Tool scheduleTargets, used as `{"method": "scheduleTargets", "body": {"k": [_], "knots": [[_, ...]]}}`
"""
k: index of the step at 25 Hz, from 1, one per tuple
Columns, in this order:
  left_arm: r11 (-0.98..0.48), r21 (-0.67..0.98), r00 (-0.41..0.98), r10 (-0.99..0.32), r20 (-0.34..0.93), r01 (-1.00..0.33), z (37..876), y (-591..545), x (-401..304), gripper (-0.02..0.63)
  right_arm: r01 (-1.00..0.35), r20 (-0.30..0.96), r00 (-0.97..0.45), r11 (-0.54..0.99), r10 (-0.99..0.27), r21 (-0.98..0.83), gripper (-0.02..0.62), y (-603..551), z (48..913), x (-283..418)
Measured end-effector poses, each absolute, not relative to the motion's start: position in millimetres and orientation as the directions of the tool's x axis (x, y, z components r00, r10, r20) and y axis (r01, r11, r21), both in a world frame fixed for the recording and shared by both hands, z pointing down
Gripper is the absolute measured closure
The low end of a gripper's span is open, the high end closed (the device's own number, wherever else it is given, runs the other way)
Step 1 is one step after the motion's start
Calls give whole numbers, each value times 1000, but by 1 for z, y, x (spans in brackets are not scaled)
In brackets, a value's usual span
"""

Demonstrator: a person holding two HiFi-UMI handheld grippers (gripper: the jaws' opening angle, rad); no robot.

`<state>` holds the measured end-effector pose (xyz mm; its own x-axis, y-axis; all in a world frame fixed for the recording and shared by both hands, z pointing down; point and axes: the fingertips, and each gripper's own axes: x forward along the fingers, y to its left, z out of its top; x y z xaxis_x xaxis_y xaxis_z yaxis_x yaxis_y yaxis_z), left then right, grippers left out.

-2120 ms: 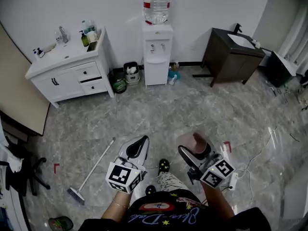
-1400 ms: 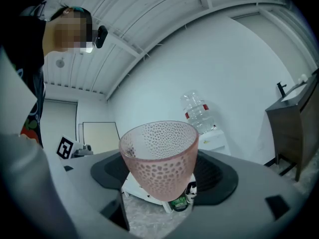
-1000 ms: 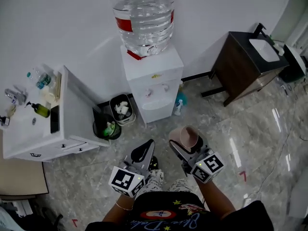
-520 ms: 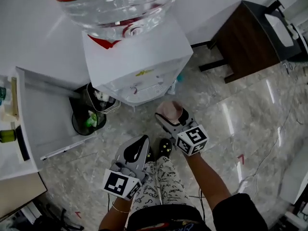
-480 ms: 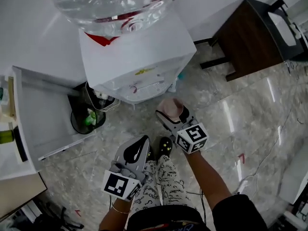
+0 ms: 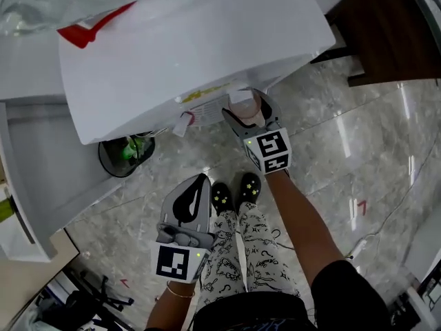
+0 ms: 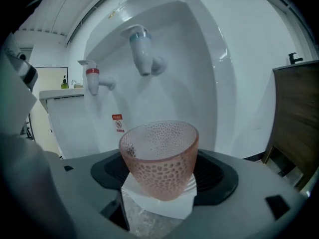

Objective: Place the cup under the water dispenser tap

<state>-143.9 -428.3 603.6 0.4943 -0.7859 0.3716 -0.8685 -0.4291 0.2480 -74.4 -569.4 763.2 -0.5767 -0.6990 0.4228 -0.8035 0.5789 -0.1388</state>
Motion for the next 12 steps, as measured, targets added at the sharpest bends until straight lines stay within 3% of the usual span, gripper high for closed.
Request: {"method": "scheduleTargets", "body": {"k": [12], "knots": [[-409, 269, 487, -780, 394, -872, 618, -446, -134, 614, -759, 457, -615, 640, -643, -122, 242, -576, 781, -81]]}}
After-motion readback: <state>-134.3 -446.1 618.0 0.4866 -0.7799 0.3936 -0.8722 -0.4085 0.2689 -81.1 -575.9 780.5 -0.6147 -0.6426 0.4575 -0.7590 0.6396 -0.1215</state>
